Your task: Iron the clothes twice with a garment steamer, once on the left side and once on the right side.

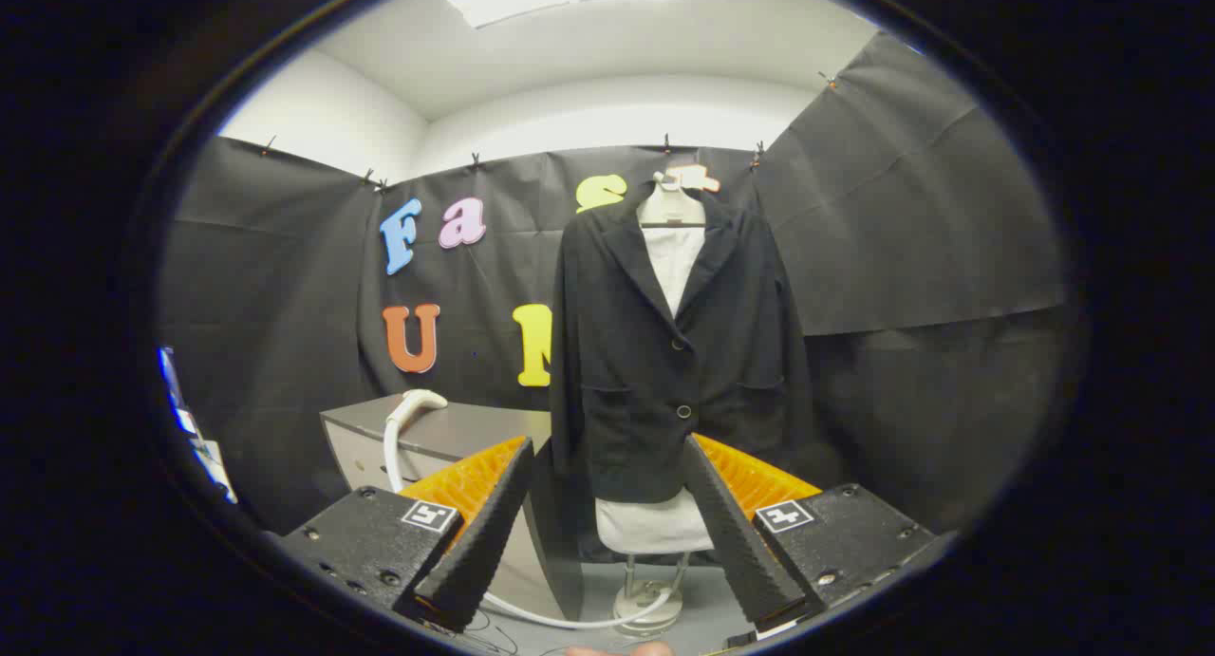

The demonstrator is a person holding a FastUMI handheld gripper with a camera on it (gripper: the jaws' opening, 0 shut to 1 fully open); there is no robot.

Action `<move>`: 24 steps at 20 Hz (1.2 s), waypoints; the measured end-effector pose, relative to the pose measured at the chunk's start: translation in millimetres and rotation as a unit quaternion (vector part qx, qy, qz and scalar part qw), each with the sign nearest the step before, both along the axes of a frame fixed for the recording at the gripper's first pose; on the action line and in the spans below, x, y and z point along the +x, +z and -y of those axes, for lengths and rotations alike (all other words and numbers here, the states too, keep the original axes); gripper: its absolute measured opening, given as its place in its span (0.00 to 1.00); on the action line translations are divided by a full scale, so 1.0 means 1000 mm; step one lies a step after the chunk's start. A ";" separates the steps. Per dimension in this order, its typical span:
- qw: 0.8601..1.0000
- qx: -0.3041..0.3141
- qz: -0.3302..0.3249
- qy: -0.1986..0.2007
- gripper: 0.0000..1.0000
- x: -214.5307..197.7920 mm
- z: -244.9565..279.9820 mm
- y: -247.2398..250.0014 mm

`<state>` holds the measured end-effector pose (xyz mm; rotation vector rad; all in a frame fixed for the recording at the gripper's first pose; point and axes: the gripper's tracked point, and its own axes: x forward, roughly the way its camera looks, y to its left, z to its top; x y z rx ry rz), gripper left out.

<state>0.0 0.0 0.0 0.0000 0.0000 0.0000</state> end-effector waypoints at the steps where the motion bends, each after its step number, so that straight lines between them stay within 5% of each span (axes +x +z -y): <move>1: 1.000 -0.001 -0.003 0.003 0.99 0.002 -0.004 0.000; 17: 0.998 -0.003 -0.058 -0.015 0.99 0.020 -0.021 -0.018; 24: 0.996 0.007 -0.086 0.003 0.99 0.044 -0.094 -0.016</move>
